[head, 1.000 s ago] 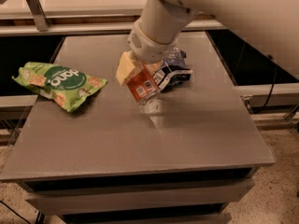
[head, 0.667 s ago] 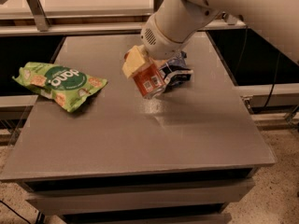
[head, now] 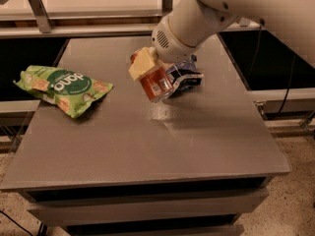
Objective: Place coke can upright
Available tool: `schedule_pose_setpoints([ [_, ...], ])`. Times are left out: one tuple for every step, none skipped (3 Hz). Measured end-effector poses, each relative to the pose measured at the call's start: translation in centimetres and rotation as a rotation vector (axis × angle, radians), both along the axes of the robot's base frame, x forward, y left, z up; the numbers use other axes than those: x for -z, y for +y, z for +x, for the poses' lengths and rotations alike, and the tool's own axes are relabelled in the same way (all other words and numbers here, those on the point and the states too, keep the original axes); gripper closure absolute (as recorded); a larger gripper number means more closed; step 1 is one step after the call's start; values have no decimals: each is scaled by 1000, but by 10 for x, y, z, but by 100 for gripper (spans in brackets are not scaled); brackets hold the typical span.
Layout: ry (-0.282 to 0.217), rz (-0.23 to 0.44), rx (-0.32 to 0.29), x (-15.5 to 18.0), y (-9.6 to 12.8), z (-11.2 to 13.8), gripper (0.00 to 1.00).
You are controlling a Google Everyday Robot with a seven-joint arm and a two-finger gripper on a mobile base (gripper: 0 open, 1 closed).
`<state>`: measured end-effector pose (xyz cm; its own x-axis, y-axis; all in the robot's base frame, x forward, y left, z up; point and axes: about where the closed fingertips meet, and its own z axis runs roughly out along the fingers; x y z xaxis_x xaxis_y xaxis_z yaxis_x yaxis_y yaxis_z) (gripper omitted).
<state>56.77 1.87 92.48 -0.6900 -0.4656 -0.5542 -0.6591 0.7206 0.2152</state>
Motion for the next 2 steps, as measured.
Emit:
schedule_pose_setpoints([
  [-60,225,-32,9,6,25,100],
  [-144,481,-23,-4,4,48,100],
])
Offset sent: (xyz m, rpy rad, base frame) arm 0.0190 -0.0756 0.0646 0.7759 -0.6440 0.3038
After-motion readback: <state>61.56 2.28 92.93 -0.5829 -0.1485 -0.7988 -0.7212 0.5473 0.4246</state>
